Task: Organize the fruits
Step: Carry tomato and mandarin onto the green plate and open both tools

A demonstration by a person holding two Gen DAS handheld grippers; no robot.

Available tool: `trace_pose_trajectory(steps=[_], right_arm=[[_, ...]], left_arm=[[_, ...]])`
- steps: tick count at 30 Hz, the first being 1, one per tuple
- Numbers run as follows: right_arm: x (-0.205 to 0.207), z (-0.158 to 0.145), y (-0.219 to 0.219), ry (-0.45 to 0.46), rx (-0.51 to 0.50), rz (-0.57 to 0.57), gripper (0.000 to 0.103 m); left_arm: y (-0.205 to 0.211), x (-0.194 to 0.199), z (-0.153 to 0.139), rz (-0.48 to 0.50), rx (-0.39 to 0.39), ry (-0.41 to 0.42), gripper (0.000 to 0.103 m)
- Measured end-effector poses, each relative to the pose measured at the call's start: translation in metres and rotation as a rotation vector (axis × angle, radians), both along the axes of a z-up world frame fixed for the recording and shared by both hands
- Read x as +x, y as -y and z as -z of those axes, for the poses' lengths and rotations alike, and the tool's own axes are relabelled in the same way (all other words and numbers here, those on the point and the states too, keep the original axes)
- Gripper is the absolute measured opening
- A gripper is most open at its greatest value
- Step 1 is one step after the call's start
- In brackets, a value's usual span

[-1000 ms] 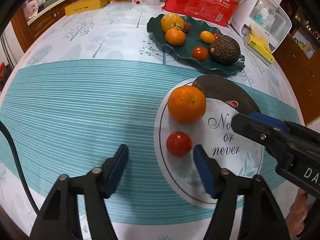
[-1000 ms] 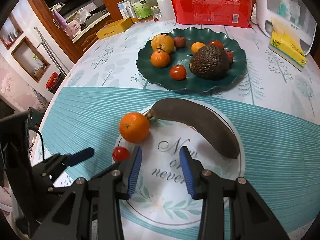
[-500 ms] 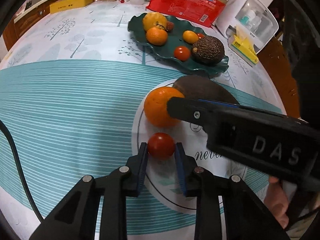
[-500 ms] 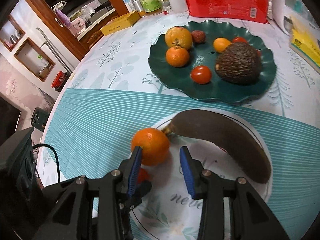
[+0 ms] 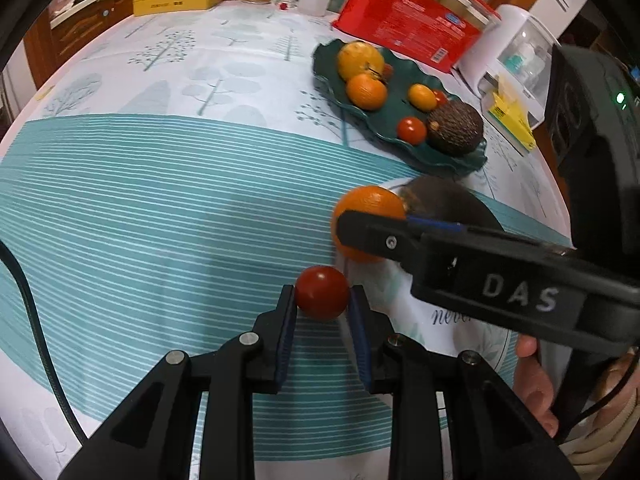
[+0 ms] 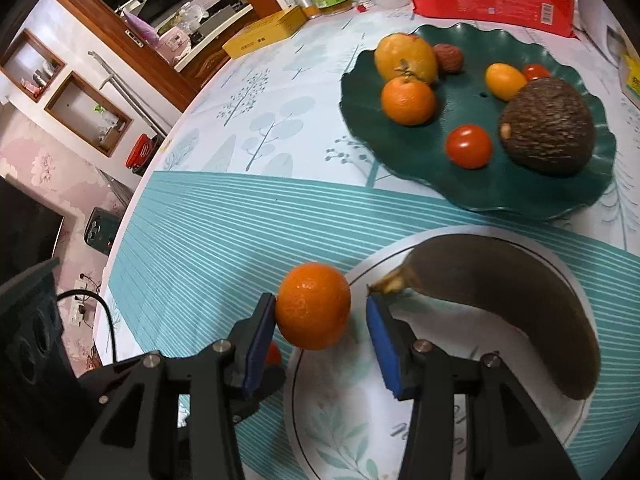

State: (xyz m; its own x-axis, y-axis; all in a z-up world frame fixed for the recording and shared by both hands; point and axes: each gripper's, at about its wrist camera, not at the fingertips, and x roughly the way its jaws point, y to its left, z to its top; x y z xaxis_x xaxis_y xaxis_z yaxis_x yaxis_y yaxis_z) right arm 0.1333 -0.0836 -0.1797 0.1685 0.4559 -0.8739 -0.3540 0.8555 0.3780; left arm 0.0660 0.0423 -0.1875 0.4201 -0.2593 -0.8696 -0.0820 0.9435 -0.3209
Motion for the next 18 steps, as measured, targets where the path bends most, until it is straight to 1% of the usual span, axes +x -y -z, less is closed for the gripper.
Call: trace_pose_trajectory(steps=[1,2,5,9,12,15,18], right_arm=[[0.0,0.001,-0.001,-0.001,-0.001,0.0,0.045],[0.0,0.002,-0.002,-0.004,0.012,-0.002,0.038],[0.0,0.001,-0.002,-0.002,0.012,-0.005,0.037],[-0.006,-0.008,0.0,0.039,-0.02,-0.015,0.037],[-0.011,-0.024,0.006,0.073,-0.026,-0.014,0.037],[-0.017,-0.046,0.013,0.115,-0.032,-0.012,0.037],[-0.021,-0.075,0.024,0.17,-0.029,-0.012,0.037]], left_arm=[[-0.004,-0.002,-0.001,-0.01,-0.001,-0.001,0.025],[-0.007,-0.003,-0.001,-0.016,-0.001,-0.002,0.025],[-0.016,-0.005,-0.004,-0.035,0.005,-0.009,0.025],[-0.019,-0.004,-0.017,-0.037,0.02,-0.003,0.025],[-0.015,-0.002,-0.031,-0.025,0.031,0.002,0.025],[-0.009,0.005,-0.055,-0.003,0.024,0.027,0.025],[-0.002,0.013,-0.081,0.024,0.028,0.061,0.025]])
